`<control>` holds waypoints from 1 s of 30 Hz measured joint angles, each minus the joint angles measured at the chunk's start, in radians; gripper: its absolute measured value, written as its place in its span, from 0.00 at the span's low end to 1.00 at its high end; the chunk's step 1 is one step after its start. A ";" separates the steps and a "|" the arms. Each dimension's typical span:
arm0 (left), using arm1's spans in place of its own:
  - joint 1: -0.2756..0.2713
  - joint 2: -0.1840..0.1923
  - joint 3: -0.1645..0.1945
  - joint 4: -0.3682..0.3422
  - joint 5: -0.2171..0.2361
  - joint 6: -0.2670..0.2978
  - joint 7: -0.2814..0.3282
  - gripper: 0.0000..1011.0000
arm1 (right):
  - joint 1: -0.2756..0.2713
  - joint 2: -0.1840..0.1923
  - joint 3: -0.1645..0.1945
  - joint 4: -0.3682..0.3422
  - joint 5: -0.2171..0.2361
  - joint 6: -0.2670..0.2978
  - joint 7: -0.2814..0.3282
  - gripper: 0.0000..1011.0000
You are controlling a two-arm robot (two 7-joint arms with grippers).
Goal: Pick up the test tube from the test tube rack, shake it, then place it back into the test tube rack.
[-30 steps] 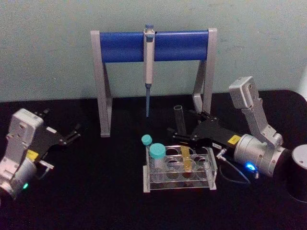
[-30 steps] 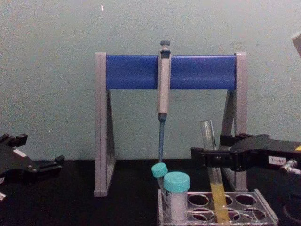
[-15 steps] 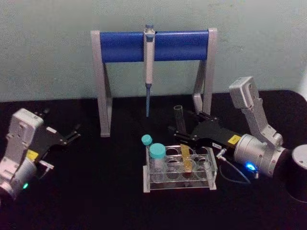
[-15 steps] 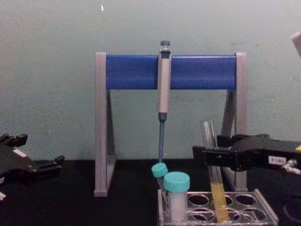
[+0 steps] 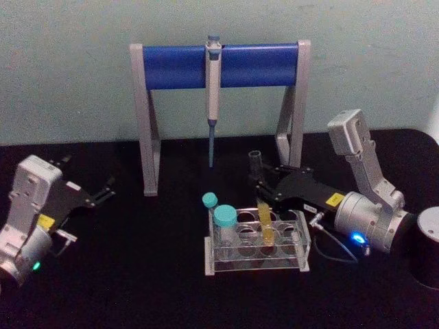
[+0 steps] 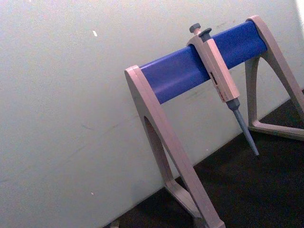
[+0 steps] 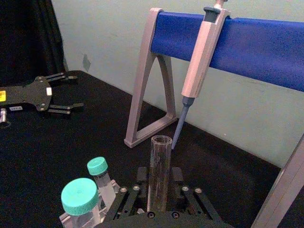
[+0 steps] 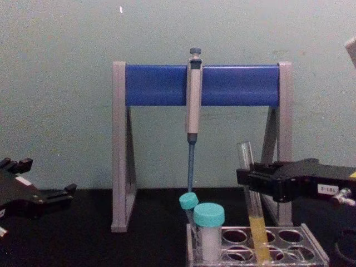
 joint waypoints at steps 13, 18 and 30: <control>0.000 0.000 0.000 0.000 0.000 0.000 0.000 0.99 | 0.000 0.000 0.000 0.000 0.000 0.000 0.000 0.22; 0.000 0.000 0.000 0.000 0.000 0.000 0.000 0.99 | 0.000 0.000 0.000 0.000 0.000 0.000 0.000 0.22; 0.000 0.000 0.000 0.000 0.000 0.000 0.000 0.99 | -0.012 0.001 0.022 -0.015 0.031 -0.007 0.013 0.22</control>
